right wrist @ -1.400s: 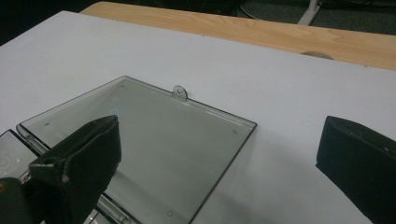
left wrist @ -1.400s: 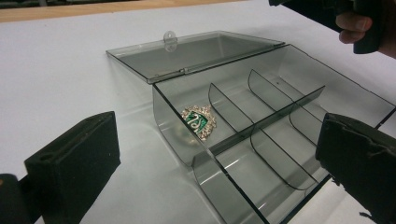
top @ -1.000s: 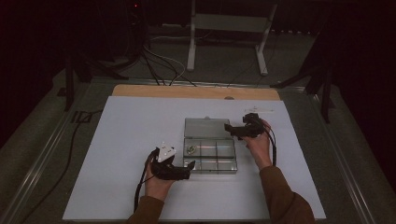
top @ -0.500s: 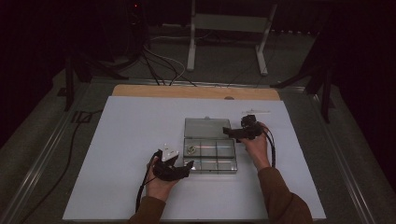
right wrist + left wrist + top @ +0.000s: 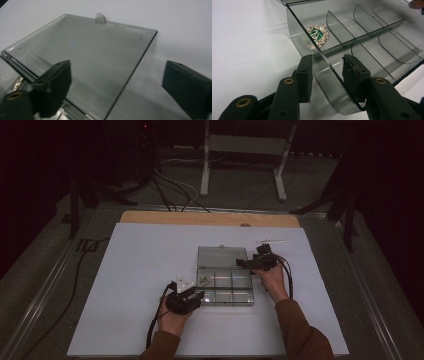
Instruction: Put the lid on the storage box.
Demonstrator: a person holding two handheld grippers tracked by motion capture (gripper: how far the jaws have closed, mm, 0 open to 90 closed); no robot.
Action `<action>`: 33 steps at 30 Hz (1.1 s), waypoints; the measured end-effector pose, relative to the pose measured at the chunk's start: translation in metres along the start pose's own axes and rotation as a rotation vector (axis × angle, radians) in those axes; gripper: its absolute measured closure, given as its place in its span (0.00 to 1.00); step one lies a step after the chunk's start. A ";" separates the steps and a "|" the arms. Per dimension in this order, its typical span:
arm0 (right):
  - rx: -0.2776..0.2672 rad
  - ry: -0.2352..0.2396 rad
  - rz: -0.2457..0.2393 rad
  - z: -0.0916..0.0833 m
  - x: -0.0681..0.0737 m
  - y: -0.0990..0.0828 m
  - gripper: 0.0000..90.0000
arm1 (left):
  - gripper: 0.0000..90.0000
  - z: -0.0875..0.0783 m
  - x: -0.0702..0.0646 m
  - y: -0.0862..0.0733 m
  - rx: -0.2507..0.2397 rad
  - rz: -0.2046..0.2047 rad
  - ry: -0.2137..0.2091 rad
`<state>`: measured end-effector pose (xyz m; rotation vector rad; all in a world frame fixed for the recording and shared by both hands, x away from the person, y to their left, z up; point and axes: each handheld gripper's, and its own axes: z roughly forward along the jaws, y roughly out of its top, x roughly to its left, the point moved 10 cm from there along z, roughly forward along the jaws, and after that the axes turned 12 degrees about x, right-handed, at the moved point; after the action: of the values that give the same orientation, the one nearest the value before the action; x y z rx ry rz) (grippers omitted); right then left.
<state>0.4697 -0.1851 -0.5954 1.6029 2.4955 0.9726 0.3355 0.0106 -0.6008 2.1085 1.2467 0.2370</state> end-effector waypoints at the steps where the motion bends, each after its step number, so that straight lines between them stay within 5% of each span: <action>1: 0.004 0.020 0.003 0.001 0.002 -0.001 0.19 | 0.70 0.000 0.000 0.000 0.000 0.000 0.001; 15: 0.046 0.163 0.098 0.002 0.007 -0.004 0.34 | 0.71 0.000 0.000 0.000 0.008 -0.007 0.008; 33: 0.045 0.198 0.117 0.001 0.010 -0.003 0.41 | 0.71 0.000 0.000 0.000 0.011 0.005 0.018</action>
<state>0.4633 -0.1775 -0.5944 1.7650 2.5899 1.1506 0.3358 0.0105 -0.6007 2.1240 1.2558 0.2523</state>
